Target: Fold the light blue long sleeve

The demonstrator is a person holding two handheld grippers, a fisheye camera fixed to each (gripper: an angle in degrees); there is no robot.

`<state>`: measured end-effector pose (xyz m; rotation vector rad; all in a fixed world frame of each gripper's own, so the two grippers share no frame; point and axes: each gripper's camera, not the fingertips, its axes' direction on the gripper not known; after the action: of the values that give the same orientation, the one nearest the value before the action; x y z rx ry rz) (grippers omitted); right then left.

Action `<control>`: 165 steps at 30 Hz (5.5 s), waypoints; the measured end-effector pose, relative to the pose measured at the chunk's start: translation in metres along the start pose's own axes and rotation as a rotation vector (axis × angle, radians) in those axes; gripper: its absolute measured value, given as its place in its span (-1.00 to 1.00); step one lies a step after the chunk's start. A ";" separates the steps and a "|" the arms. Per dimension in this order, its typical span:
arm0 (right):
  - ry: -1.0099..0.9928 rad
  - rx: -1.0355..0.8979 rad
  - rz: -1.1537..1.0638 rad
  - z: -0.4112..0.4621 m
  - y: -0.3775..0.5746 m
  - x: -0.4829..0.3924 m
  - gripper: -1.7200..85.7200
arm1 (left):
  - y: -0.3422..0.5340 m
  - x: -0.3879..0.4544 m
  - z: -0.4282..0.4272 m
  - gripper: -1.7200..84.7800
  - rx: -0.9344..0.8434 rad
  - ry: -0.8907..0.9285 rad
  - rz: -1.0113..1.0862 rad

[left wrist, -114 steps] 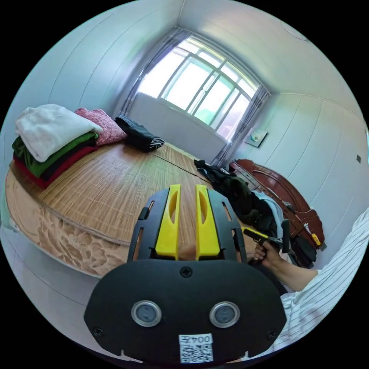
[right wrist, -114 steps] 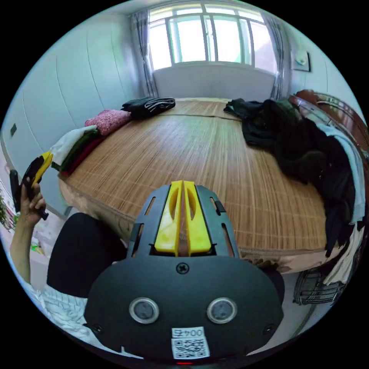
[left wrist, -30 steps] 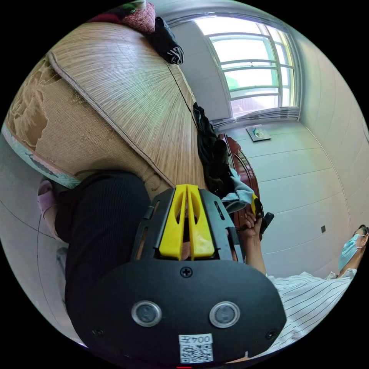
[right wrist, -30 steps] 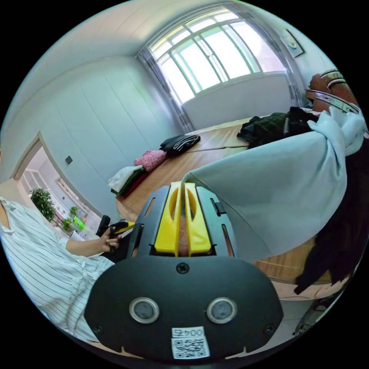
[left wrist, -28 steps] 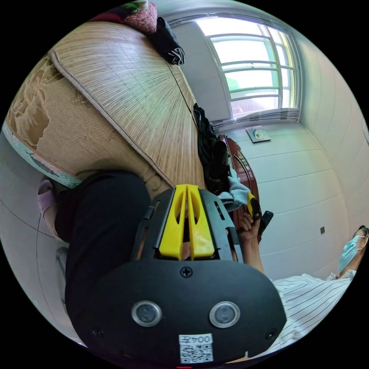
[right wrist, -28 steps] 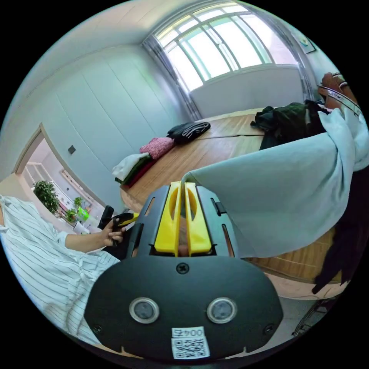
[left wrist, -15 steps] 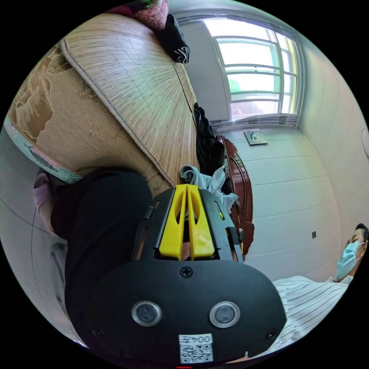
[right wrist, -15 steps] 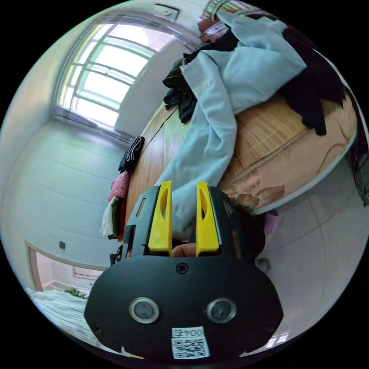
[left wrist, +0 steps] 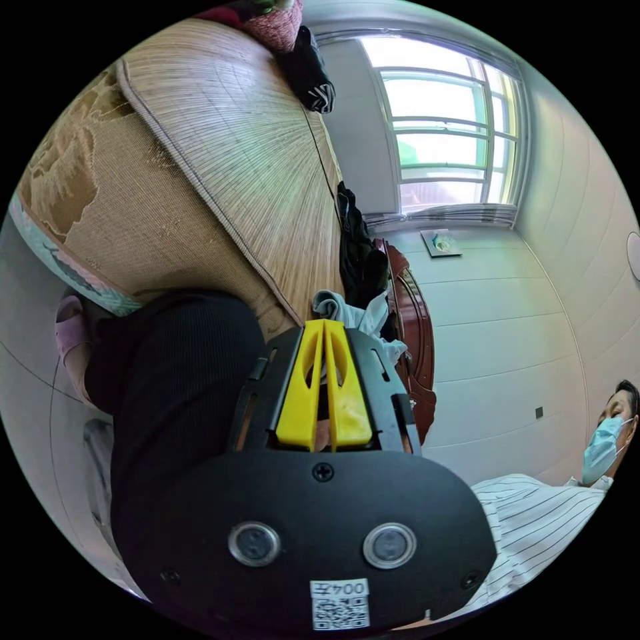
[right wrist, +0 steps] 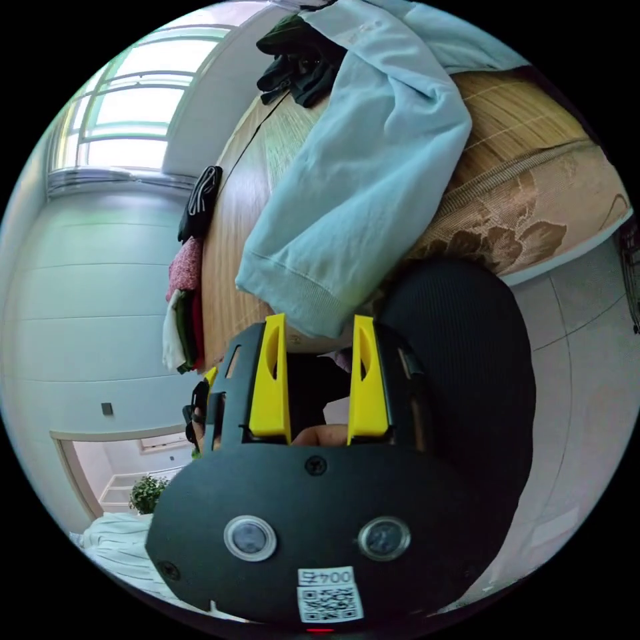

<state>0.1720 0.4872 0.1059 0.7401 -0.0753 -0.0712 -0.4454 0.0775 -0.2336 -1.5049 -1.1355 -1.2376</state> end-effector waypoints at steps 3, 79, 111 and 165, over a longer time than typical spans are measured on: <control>0.037 -0.047 -0.004 0.014 -0.005 -0.008 -0.62 | 0.002 -0.006 0.003 -0.96 0.008 0.008 -0.012; -0.374 0.340 -0.148 -0.214 0.082 0.099 -0.74 | 0.021 0.069 0.278 -0.92 -0.236 -0.232 0.470; 0.353 -0.008 -0.720 0.060 0.092 -0.194 -0.89 | 0.077 -0.004 0.190 -0.96 -0.148 -0.287 0.375; 0.467 0.458 -0.479 -0.094 -0.027 -0.063 -0.73 | 0.080 -0.134 0.515 -0.95 -0.448 -0.913 0.843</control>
<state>0.1169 0.5356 0.0158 1.2039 0.5504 -0.3435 -0.2731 0.5423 -0.4433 -2.6453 -0.5598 -0.1745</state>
